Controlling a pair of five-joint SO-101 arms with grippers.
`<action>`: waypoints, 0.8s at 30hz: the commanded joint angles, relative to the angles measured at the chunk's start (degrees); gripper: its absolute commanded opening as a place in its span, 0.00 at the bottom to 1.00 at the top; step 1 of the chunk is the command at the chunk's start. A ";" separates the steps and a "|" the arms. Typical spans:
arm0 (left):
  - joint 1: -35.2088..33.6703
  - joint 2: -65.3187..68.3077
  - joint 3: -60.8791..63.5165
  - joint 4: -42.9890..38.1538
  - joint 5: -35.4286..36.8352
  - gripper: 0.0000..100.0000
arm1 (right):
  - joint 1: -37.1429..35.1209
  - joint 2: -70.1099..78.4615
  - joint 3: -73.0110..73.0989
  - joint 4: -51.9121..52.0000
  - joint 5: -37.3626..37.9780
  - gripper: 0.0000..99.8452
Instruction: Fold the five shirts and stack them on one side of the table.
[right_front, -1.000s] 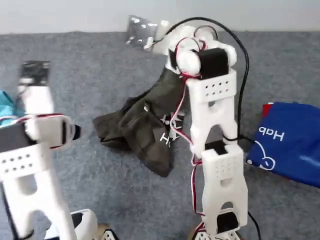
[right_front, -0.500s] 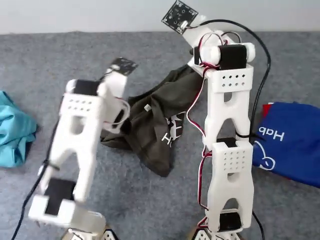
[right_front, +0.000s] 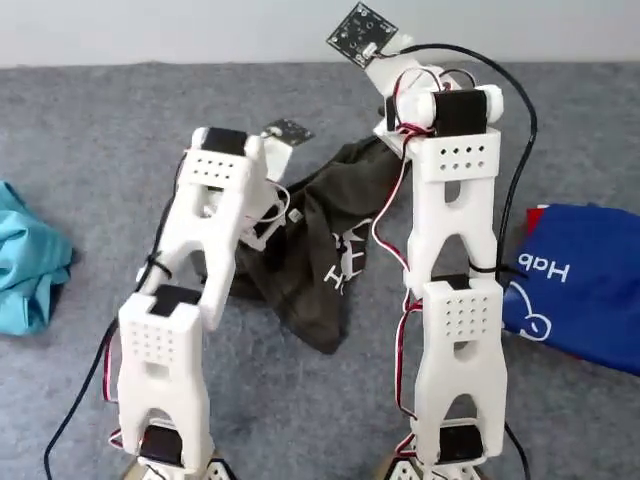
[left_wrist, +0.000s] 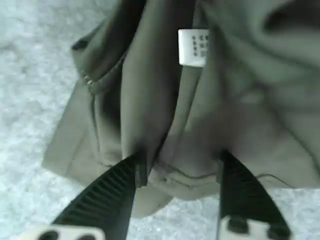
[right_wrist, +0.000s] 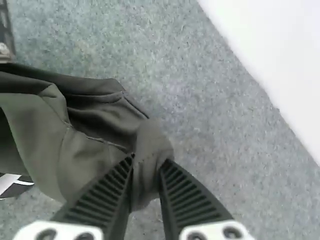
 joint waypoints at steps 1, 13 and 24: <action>0.88 0.09 -2.68 1.41 -0.79 0.23 | 0.48 -0.40 -0.44 2.33 -0.62 0.01; 2.73 0.09 3.21 1.41 -0.70 0.13 | 0.57 -0.40 -0.44 2.24 -0.62 0.01; 1.49 -5.71 1.10 1.41 3.87 0.03 | 2.51 -1.01 -0.79 2.24 -0.62 0.01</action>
